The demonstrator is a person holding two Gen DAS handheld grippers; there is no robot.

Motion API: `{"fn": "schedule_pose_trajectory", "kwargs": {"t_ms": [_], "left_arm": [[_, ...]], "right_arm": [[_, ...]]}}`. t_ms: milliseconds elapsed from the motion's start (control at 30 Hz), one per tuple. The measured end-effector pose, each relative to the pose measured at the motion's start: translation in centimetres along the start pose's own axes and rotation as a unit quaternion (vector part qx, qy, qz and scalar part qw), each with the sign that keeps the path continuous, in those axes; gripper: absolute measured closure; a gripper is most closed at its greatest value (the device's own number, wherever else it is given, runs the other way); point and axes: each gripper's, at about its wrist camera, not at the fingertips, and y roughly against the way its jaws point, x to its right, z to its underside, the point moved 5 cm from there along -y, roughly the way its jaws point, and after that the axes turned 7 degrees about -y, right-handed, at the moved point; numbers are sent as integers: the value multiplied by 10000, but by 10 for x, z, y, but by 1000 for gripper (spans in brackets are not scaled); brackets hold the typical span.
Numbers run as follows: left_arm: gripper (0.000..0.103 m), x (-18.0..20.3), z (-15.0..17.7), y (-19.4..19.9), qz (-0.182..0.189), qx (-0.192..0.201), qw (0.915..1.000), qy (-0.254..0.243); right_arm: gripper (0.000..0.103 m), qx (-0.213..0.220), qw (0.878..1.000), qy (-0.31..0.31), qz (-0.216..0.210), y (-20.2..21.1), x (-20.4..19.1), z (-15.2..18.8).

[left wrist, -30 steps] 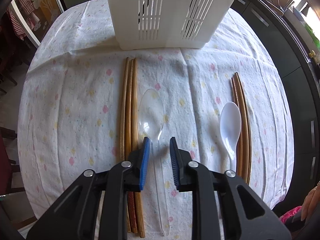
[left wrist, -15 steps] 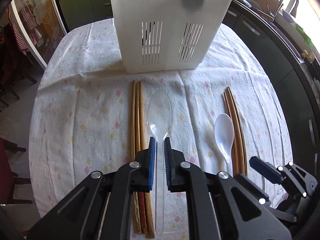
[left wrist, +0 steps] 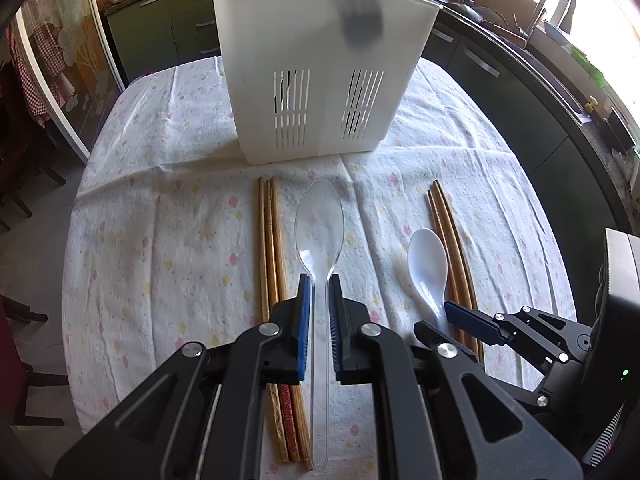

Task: Organize utensils
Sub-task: 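Grasp the clear spoon with the left tool while the right tool grasps the white spoon, then lower both spoons into the white holder and open both tools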

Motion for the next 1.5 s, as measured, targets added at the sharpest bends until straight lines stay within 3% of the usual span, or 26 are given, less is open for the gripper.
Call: {"fn": "schedule_pose_trajectory", "kwargs": {"t_ms": [133,300,467,633,767,933,1067,1267,1367,1500], "left_arm": [[94,1,-1,1,2,46,10000,-47],[94,0,-5,7,9,187,9998,-54],[94,-3,-19,31,149,591,9981,27],[94,-1,-46,76,178,1402,9900,7],[94,0,-71,112,231,1869,9821,26],[94,-4,-111,154,158,2581,9660,59],[94,-13,-145,176,149,3243,9457,166],[94,-28,-187,166,50,3974,9170,340],[94,-37,-199,149,-79,4137,9094,427],[94,-43,-203,124,-325,4162,9077,413]], "right_arm": [[91,-4,10000,-7,69,-4,3,-9],[92,201,9983,-285,-464,8,12,-15],[92,997,9841,-579,-1353,53,17,-24],[92,1911,9660,-650,-1615,100,22,-37],[92,2347,9540,-620,-1762,131,21,-47],[92,2645,9453,-483,-1846,156,13,-63],[92,2831,9397,-422,-1871,173,11,-73],[92,2980,9352,-360,-1877,186,8,-84],[92,3004,9347,-355,-1867,190,7,-87],[92,3063,9334,-348,-1836,192,7,-94]]}}
